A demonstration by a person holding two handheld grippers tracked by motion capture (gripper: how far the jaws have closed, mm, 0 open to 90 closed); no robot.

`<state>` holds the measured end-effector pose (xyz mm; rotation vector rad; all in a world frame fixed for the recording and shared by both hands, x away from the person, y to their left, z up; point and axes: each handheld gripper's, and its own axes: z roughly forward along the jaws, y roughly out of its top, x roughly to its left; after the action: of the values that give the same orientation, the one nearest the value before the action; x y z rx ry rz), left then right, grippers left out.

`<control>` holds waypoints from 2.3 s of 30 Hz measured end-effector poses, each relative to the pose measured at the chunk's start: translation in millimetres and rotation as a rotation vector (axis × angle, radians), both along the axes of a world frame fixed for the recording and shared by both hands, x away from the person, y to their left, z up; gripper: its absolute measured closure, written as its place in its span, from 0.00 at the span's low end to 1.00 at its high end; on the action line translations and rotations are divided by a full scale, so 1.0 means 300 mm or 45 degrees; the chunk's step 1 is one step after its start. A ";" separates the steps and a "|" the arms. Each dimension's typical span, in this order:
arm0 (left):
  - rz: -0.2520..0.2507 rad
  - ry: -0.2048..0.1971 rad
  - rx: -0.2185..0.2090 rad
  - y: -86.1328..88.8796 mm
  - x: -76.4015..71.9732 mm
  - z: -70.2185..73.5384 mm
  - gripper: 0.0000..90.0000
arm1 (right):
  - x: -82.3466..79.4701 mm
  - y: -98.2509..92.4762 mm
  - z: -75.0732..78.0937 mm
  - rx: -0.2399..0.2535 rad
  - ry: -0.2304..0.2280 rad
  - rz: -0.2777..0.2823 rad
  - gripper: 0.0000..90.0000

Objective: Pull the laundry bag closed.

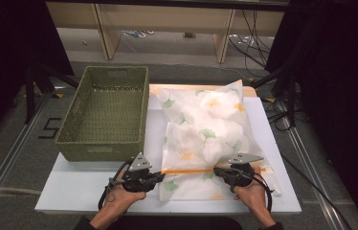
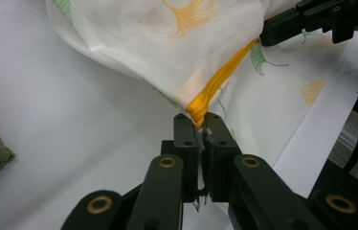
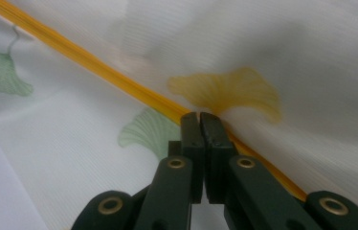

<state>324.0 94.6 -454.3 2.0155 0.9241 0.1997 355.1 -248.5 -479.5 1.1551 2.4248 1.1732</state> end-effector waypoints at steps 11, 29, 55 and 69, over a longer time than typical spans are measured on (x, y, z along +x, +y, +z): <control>-0.014 0.000 0.008 0.005 -0.002 0.003 0.94 | -0.017 -0.097 0.013 -0.028 -0.050 -0.071 1.00; -0.013 -0.010 0.013 0.005 -0.002 0.003 0.95 | -0.036 -0.268 0.012 -0.087 -0.024 -0.265 1.00; -0.009 -0.009 0.023 0.006 0.000 -0.005 0.94 | -0.070 -0.474 0.017 -0.120 -0.010 -0.478 1.00; -0.035 0.007 0.019 0.006 -0.009 -0.006 0.56 | -0.061 -0.427 0.042 -0.020 -0.143 -0.433 0.64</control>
<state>321.4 96.4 -456.2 2.0421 0.9001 0.1866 336.7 -376.6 -466.9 1.3878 2.0485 1.0772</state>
